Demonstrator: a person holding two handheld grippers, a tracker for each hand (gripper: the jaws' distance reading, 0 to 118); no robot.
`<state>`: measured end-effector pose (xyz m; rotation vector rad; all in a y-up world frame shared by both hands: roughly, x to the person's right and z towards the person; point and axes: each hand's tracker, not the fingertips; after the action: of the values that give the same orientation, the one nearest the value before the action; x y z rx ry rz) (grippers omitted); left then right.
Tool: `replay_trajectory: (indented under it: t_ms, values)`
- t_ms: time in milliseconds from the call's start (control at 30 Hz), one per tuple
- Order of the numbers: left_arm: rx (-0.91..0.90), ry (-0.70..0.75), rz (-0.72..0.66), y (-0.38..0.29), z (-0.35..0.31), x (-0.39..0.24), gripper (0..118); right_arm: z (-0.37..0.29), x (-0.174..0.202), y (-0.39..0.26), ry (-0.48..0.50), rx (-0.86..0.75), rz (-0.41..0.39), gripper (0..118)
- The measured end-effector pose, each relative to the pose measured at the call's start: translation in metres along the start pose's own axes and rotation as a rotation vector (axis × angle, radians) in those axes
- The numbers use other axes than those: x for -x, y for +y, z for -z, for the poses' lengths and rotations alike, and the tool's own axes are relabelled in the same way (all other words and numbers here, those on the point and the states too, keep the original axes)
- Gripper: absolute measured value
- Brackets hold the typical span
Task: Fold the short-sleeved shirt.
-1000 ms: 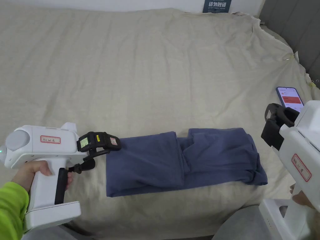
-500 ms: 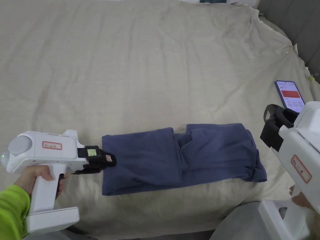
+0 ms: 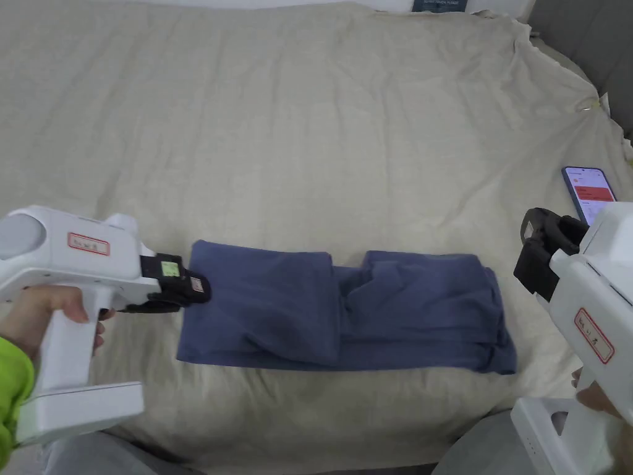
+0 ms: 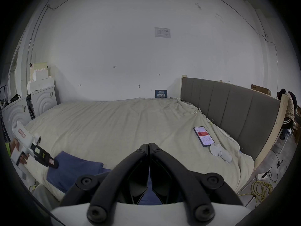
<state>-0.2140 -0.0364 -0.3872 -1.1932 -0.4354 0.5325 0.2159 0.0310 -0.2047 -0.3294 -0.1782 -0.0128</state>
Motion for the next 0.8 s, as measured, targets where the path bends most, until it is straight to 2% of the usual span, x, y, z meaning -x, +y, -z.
replay_trajectory:
  t_ms: [200,267,333,400,533,667,800]
  values:
    - [-0.109,0.313,-0.034,0.019,-0.076,0.046,0,0.002,0.001,0.001,0.021,-0.014,0.015,0]
    - [-0.16,0.456,-0.024,0.021,-0.096,0.054,0,0.005,0.001,0.0,0.029,-0.015,0.02,0]
    - [-0.214,0.537,-0.046,0.02,-0.11,0.052,0,0.005,0.002,-0.001,0.036,-0.017,0.026,0]
    - [-0.224,0.517,-0.014,0.014,-0.117,0.04,0,0.005,0.004,-0.001,0.045,-0.019,0.03,0]
    - [-0.194,0.514,0.187,-0.005,-0.1,-0.008,0,0.005,0.005,-0.002,0.054,-0.022,0.034,0]
    - [-0.135,0.409,0.315,-0.023,-0.068,-0.054,0,0.0,0.002,-0.003,0.054,-0.033,0.042,0]
    - [-0.07,0.372,0.448,-0.041,-0.027,-0.095,0,-0.007,-0.005,-0.003,0.037,-0.041,0.041,0]
